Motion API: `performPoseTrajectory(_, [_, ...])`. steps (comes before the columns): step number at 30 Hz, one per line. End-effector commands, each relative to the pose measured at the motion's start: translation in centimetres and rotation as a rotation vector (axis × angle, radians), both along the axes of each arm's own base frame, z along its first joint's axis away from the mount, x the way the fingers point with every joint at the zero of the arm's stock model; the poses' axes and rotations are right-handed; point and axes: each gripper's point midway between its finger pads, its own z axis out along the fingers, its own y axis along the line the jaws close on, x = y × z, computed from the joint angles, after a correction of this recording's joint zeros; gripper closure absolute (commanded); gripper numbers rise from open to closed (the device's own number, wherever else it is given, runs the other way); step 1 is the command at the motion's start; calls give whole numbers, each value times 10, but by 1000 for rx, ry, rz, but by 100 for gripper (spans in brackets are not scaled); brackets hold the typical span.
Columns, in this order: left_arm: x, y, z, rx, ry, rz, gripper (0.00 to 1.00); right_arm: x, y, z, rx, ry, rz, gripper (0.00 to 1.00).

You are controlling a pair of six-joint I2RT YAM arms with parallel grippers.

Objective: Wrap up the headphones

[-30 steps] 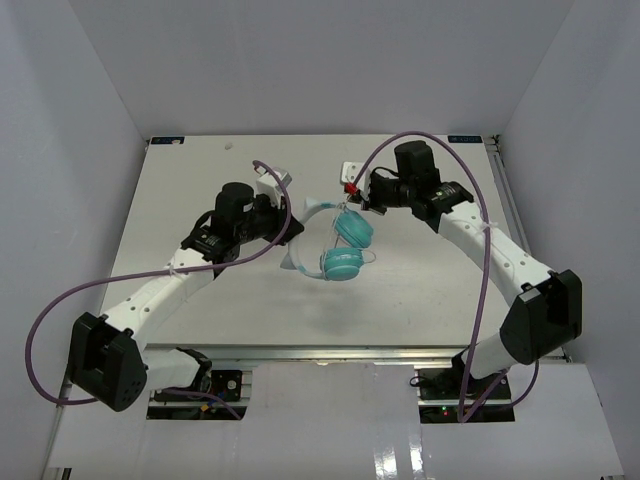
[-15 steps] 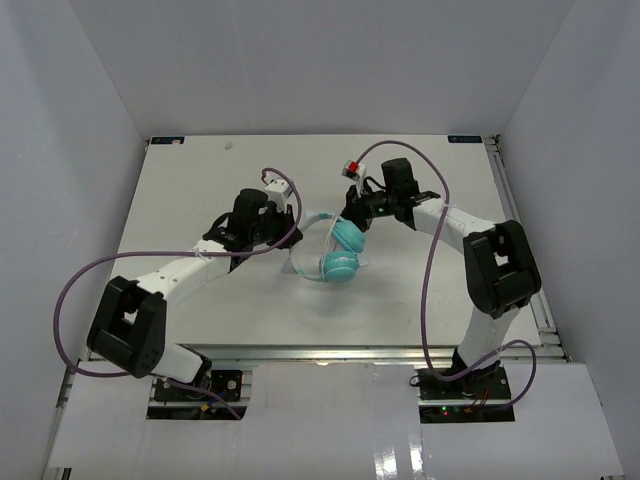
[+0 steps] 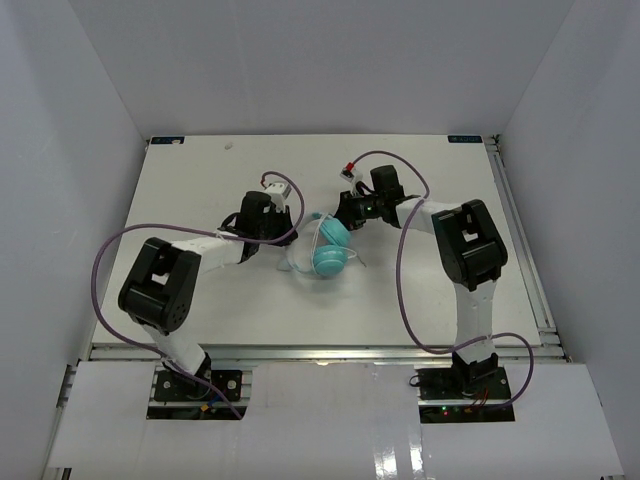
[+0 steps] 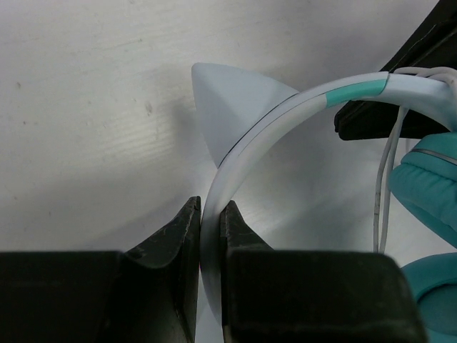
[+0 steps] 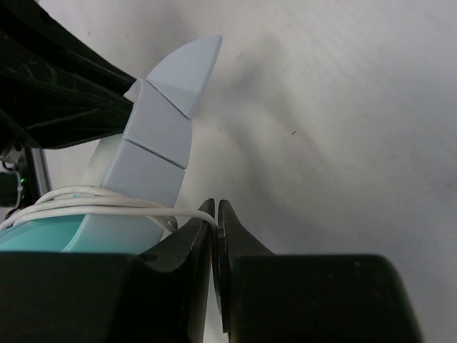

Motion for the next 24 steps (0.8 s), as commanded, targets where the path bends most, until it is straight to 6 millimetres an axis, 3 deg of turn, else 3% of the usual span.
performPoseTrajectory(1, [65, -17, 52, -131, -191, 82, 100, 26, 14, 7, 13, 9, -15, 87])
performPoseTrajectory(3, [79, -22, 56, -157, -196, 89, 100, 38, 15, 6, 8, 3, -20, 86])
performPoseTrajectory(5, [88, -26, 49, -171, -177, 97, 100, 41, 12, -6, -9, 30, -24, 81])
performPoseTrajectory(12, [109, -30, 34, -207, -129, 145, 100, 49, 5, -14, -32, 29, -50, 63])
performPoseTrajectory(19, [119, -23, 10, -184, -53, 196, 100, 59, -14, -9, -45, 29, -105, 62])
performPoseTrajectory(24, [129, -24, -2, -169, 5, 229, 100, 50, -18, -8, -23, 73, -94, 63])
